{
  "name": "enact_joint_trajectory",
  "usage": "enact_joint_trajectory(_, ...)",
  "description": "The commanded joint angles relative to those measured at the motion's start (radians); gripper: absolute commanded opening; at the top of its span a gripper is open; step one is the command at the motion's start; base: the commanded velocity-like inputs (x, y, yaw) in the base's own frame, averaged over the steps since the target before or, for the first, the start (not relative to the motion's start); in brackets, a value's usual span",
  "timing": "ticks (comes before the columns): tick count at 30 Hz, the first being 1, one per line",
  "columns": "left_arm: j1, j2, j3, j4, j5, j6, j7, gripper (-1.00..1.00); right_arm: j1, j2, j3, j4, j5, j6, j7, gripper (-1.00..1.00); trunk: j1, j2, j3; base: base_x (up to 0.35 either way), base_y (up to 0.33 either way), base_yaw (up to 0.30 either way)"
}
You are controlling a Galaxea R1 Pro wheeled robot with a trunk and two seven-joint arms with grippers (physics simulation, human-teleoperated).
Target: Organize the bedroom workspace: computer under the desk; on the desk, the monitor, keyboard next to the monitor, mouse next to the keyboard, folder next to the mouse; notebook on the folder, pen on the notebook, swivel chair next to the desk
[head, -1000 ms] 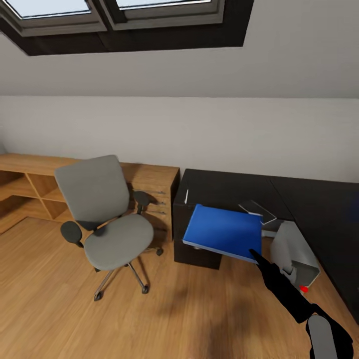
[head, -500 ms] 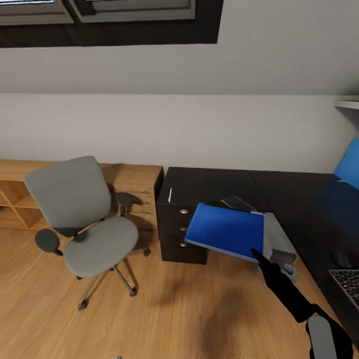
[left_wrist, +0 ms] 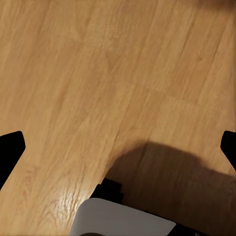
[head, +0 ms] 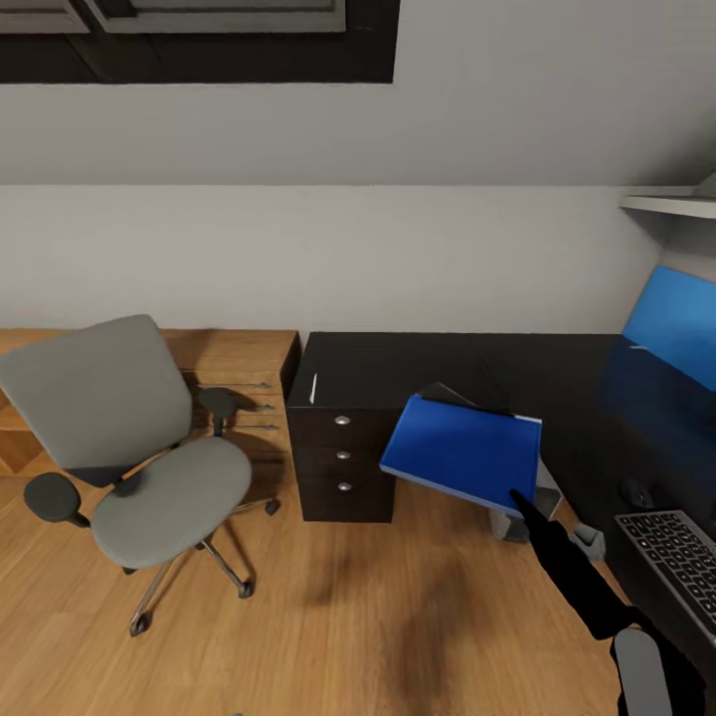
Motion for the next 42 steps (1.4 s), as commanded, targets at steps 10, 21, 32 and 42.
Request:
enact_joint_trajectory(10,0.0,0.001,-0.008,0.0,0.011,-0.002,0.008,1.0,-0.001,0.0,-0.002,-0.018,-0.035,0.063,0.014,-1.0,0.0,-0.001,-0.001,0.0,0.0,-0.007)
enact_joint_trajectory(21,0.0,-0.01,-0.008,0.031,0.011,-0.004,0.007,1.0,-0.001,0.008,0.0,-0.022,-0.079,0.036,-0.174,-1.0,0.0,-0.001,-0.001,0.0,0.0,0.0)
enact_joint_trajectory(32,0.0,-0.025,-0.007,0.038,0.011,-0.005,0.007,1.0,-0.073,0.017,0.137,0.134,-0.299,-0.756,-0.529,-1.0,0.0,-0.001,-0.001,0.0,0.0,0.0)
enact_joint_trajectory(42,0.0,-0.027,-0.008,0.038,0.009,-0.005,0.007,1.0,-0.19,0.018,0.204,0.259,-0.381,-0.959,-0.453,-1.0,0.0,-0.001,-0.001,0.0,0.0,0.0)
